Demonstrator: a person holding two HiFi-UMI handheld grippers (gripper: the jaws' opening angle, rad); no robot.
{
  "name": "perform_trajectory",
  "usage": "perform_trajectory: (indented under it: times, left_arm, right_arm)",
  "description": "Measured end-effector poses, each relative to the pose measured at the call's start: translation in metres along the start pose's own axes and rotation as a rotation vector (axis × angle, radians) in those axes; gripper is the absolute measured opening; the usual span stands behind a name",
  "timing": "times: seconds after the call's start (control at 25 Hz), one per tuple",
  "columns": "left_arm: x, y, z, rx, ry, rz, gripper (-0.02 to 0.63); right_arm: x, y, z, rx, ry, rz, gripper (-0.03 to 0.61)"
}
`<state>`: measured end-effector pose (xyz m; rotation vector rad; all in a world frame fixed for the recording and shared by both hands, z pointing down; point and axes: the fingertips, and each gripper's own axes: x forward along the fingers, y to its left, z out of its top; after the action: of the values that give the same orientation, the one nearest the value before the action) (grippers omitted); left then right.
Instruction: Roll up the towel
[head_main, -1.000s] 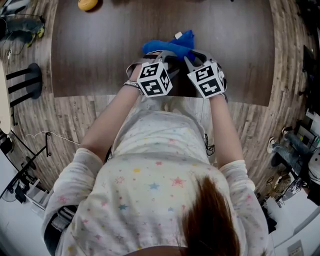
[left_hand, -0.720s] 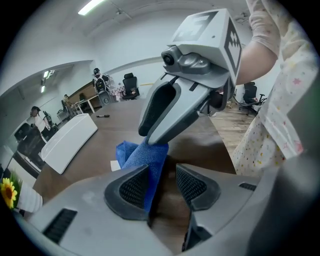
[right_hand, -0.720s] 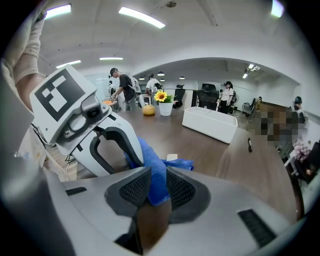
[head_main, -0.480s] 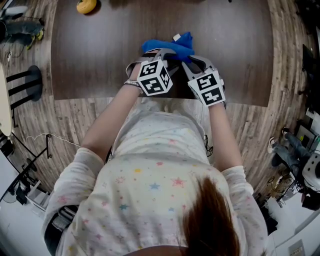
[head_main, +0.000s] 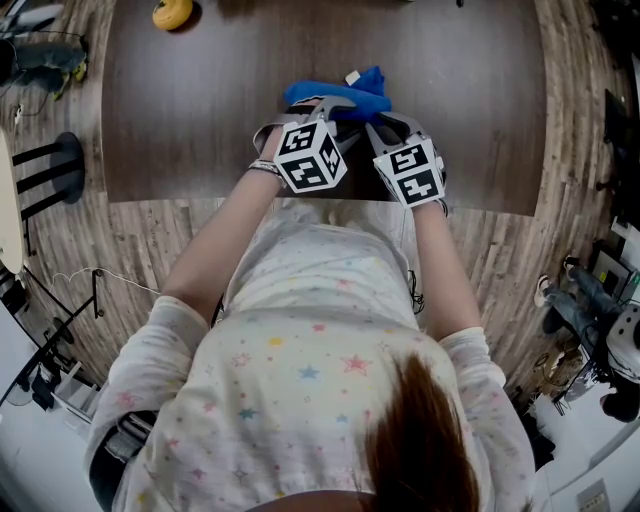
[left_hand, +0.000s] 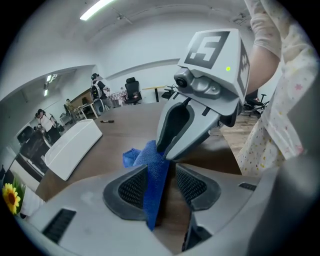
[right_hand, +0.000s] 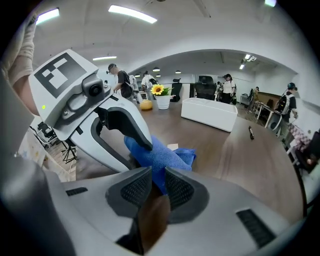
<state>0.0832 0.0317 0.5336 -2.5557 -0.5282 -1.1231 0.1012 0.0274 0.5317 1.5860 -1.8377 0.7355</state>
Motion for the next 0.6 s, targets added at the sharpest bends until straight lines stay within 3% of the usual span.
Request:
perform_trajectory:
  times: [0.4, 0.6]
  left_arm:
    - [-0.004, -0.007, 0.002, 0.026, -0.002, 0.003, 0.158]
    - [0.005, 0.002, 0.001, 0.002, 0.003, 0.005, 0.159]
  right_arm:
    - [0.003, -0.022, 0.015, 0.027, -0.021, -0.052, 0.077]
    - [0.009, -0.031, 0.021, 0.033, -0.023, -0.067, 0.077]
